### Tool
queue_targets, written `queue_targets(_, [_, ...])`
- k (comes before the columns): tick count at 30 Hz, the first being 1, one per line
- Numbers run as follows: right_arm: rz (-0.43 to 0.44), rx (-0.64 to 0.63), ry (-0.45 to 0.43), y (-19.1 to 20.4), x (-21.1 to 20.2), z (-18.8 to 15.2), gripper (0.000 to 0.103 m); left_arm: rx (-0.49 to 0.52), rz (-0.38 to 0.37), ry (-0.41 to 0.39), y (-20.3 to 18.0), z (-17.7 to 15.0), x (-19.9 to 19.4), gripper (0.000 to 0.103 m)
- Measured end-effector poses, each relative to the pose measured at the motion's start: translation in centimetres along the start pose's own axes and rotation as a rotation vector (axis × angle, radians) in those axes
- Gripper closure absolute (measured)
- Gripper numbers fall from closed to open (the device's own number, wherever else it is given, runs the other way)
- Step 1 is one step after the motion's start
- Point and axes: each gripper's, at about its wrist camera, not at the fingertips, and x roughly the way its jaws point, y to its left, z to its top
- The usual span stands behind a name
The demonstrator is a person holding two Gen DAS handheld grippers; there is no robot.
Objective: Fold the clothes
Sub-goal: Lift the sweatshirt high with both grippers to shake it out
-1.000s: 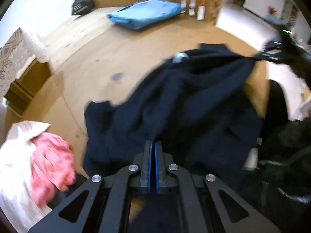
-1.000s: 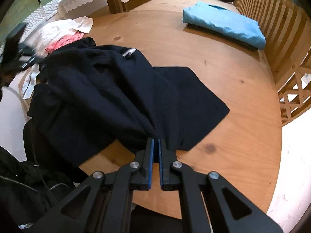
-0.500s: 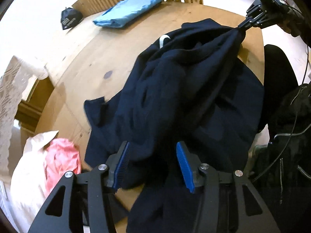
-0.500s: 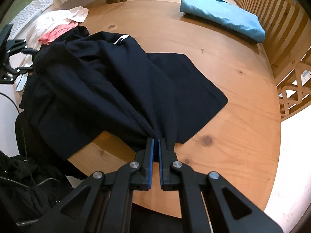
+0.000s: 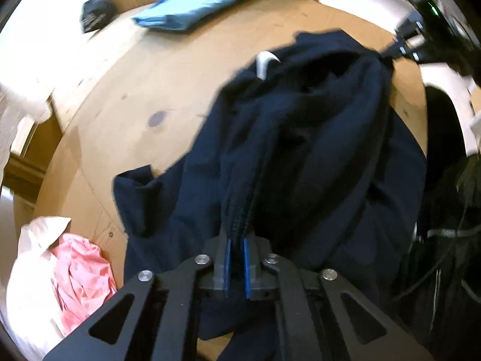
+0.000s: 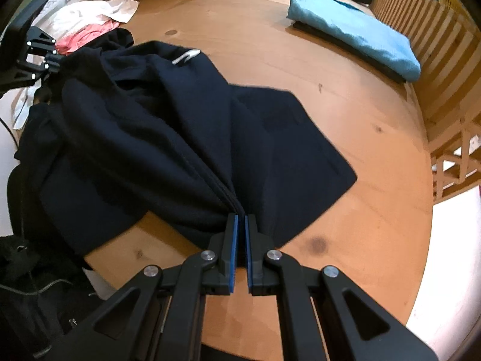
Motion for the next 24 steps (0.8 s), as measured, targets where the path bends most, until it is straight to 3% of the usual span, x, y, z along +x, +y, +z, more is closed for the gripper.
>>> queue_targets(2, [-0.017,-0.007,-0.014,0.0,0.1,0.5,0.098,-0.075,0.037,-0.043,1.0,0.3,-1.3,0.098])
queue_targets(5, [-0.059,0.014,-0.153,-0.4,-3.0,3.7,0.099,-0.205,0.184,-0.146,3.4,1.6,-5.5,0.098])
queue_targets(7, [-0.103,0.018,-0.261,-0.6,-5.9,6.3,0.099,-0.238,0.275,-0.198,4.3,2.6,-8.3,0.098])
queue_targets(13, [-0.249,0.091,-0.580,-1.6,-19.0,15.4,0.099,-0.291,0.562,-0.367,6.2,6.4,-21.4,0.099])
queue_targets(15, [-0.267,0.111,-0.676,-1.6,-24.3,17.6,0.099,-0.337,0.607,-0.448,6.8,6.7,-27.6,0.099])
queue_targets(20, [-0.308,0.122,-0.865,0.7,-36.4,20.2,0.099,-0.400,0.768,-0.616,6.5,5.6,-40.9,0.099])
queue_targets(24, [-0.390,0.096,-0.974,4.1,-44.8,20.5,0.099,-0.435,0.824,-0.723,5.4,4.3,-49.5,0.099])
